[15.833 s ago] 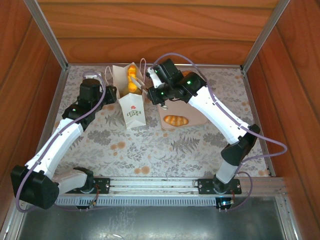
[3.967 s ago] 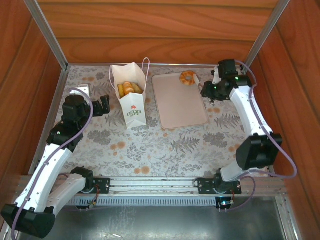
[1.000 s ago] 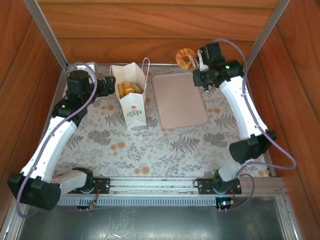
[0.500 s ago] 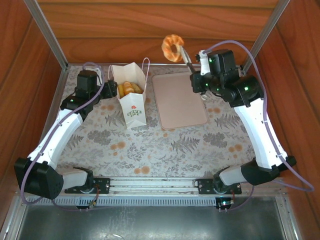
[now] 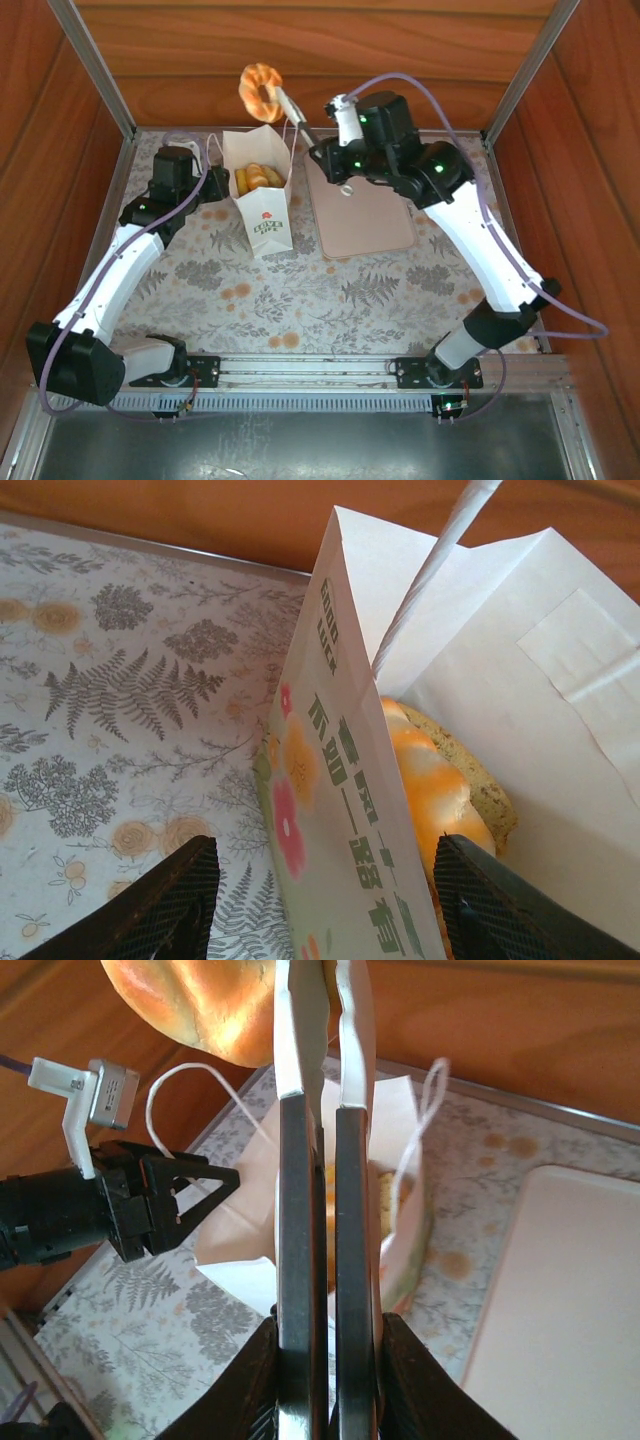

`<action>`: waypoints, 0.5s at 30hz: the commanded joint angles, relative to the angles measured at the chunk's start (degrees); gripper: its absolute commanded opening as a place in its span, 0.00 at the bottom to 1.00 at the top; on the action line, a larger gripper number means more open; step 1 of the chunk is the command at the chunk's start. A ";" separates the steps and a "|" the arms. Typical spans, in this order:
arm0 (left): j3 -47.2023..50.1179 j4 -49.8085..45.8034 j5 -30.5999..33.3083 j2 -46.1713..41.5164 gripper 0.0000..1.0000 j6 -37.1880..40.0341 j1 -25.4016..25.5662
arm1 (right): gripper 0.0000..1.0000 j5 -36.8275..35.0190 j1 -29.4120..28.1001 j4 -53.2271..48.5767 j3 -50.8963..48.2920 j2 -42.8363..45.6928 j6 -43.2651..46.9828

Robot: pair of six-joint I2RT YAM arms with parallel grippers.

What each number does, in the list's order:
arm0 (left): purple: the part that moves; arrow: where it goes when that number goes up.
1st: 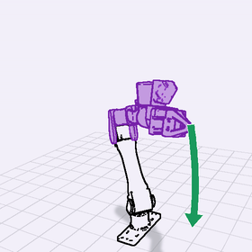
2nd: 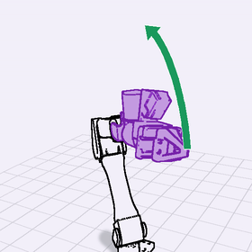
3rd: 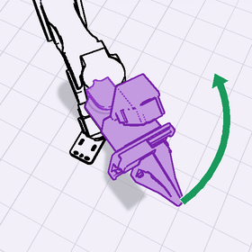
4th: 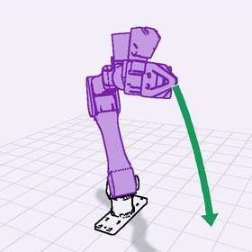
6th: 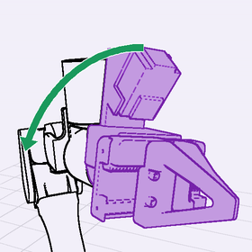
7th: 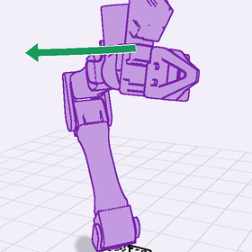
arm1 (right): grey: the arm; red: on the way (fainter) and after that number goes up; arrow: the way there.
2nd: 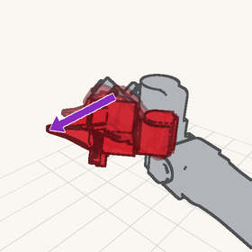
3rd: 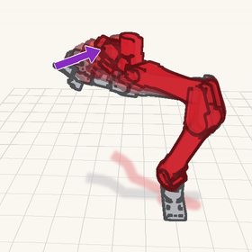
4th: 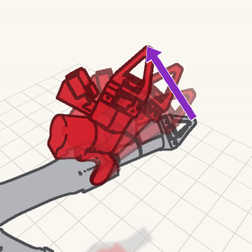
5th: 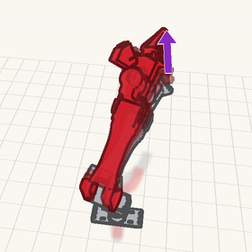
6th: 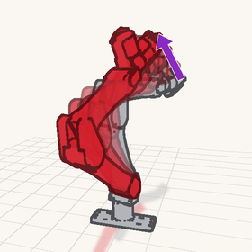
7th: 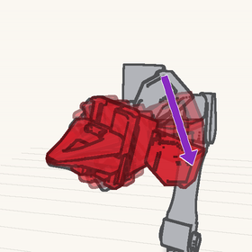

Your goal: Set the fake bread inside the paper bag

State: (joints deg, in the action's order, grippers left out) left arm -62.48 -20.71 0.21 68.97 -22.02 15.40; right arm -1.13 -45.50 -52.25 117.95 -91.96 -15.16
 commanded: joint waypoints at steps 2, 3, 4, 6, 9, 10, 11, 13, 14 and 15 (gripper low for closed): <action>0.69 -0.65 0.92 -0.94 0.61 -0.27 -0.01 | 0.13 3.00 -1.37 4.28 2.09 -2.03 -3.11; 0.78 -0.65 0.85 -0.89 0.60 -0.30 -0.04 | 0.12 3.35 -1.59 4.06 2.35 -2.73 -3.52; 0.78 -0.71 0.78 -0.77 0.60 -0.28 0.02 | 0.12 3.46 -1.76 3.69 2.69 -2.79 -3.77; 0.78 -0.65 0.51 -0.52 0.59 -0.30 -0.10 | 0.12 3.53 -2.13 2.54 3.29 -6.09 -4.05; 0.85 -0.71 0.22 -0.16 0.58 -0.30 -0.12 | 0.12 2.43 -2.29 0.53 3.43 -7.90 -4.02; 0.92 -0.65 0.23 -0.15 0.58 -0.30 -0.17 | 0.12 2.14 -2.32 0.23 3.22 -8.20 -4.08; 1.01 -0.70 0.51 -0.31 0.57 -0.30 -0.15 | 0.12 1.93 -2.32 -0.18 2.91 -8.52 -3.94; 1.21 -0.69 1.05 -0.41 0.56 -0.14 -0.26 | 0.12 1.60 -2.32 -1.63 3.05 -9.54 -3.56; 1.31 -0.66 1.19 -0.53 0.55 -0.01 -0.24 | 0.13 1.44 -2.32 -2.73 3.31 -10.10 -3.33; 1.44 -0.68 1.36 -0.59 0.55 0.06 -0.28 | 0.13 1.32 -2.27 -3.68 3.57 -10.61 -2.94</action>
State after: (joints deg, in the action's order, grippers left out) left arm -61.87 -20.67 0.30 68.86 -22.17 15.38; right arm 0.82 -47.29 -54.37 119.77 -102.24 -18.48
